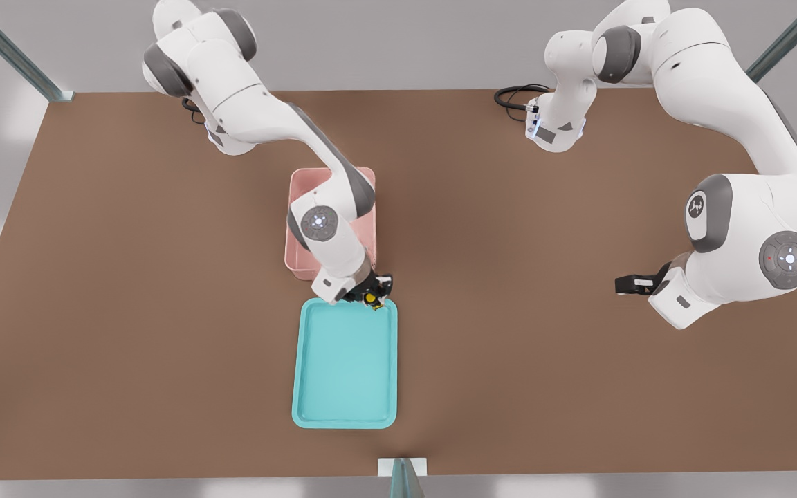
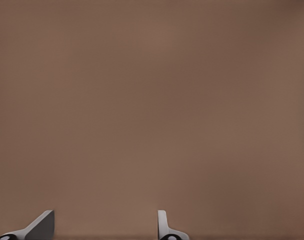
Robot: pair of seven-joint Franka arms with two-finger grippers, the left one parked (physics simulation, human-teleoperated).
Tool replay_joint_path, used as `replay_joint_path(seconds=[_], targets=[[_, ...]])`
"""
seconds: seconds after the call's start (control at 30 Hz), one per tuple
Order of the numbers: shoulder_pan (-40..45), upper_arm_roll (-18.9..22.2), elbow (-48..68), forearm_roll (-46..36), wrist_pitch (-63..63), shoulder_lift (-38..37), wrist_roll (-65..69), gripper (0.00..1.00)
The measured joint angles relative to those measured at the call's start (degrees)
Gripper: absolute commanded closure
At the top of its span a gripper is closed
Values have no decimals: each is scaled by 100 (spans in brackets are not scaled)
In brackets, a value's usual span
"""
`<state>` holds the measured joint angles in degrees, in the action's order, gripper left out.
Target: The left arm remains still, and the right arm places the button from the box into the tray
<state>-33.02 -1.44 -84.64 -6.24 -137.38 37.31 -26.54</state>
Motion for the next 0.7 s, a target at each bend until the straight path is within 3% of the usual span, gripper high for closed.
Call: replay_joint_path(seconds=[0.1, 0.23, 0.27, 0.43, 0.5, 0.6, 0.7], targets=[[190, 521, 362, -425, 104, 378, 398, 55], [239, 498, 837, -755, 137, 829, 845, 54], [245, 479, 928, -779, 134, 919, 923, 0], [273, 472, 1231, -836, 268, 954, 1244, 0], [438, 428, 1479, -772, 1025, 119, 1322, 0], [1350, 207, 1389, 116, 2545, -1636, 1465, 0], [2066, 299, 1248, 533, 3736, -2277, 1619, 0]])
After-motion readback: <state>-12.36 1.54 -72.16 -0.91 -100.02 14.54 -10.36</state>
